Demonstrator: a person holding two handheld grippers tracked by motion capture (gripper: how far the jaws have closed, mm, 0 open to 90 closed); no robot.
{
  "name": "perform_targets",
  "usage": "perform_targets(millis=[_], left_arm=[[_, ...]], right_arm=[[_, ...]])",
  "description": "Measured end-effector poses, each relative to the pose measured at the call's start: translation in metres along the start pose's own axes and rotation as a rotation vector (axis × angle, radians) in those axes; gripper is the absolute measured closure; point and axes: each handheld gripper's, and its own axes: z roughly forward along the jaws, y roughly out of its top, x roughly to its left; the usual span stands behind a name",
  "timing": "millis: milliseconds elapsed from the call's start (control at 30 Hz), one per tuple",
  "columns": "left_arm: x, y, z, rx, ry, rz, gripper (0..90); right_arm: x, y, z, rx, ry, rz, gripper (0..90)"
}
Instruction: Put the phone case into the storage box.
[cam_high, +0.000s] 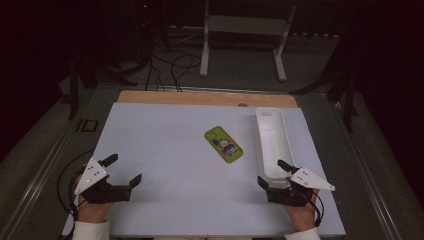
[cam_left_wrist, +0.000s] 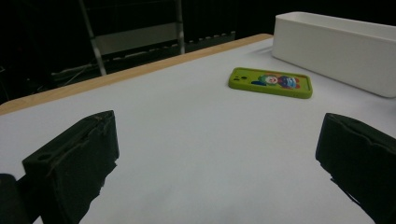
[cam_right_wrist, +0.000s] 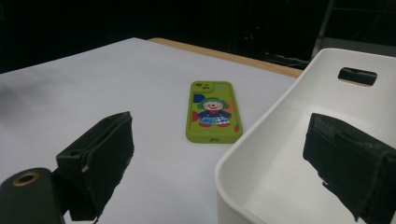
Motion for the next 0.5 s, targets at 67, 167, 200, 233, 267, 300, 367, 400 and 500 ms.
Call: perform_targets(millis=[67,167,200,233,267,300,367,400,500], left_arm=[[-0.0003,0.0002,0.0003,0.001,0.002,0.001,0.0],[-0.0002,0.0004,0.001,0.002,0.0,-0.002,0.0],[0.0003,0.0003,0.001,0.002,-0.002,-0.002,0.0],[0.0006,0.0003,0.0008,0.003,-0.004,-0.003,0.0],[0.0006,0.0003,0.0008,0.003,-0.004,-0.003,0.0],[0.0009,0.0001,0.0005,0.004,-0.006,-0.007,0.0],[0.0012,0.0003,0.0002,0.003,-0.005,-0.01,0.0],[0.0012,0.0003,0.0001,0.003,-0.005,-0.012,0.0],[0.0018,0.0002,-0.0007,-0.001,-0.008,-0.02,0.0]], right_arm=[[0.0,0.0,-0.0012,-0.003,0.001,0.003,8.2],[-0.0009,0.0004,-0.0017,-0.007,-0.001,0.003,8.2],[-0.001,0.0002,-0.0016,-0.007,0.001,0.007,8.2],[-0.0014,-0.0001,-0.001,-0.003,0.003,0.005,8.2],[-0.0014,-0.0001,-0.001,-0.003,0.003,0.005,8.2],[-0.0015,-0.0005,-0.0006,0.0,0.002,0.006,8.2],[-0.0009,-0.0007,-0.0002,0.004,0.003,0.013,8.2],[-0.001,-0.0007,-0.0001,0.006,0.005,0.009,8.2],[-0.0006,-0.0011,0.0003,0.008,0.006,0.01,8.2]])
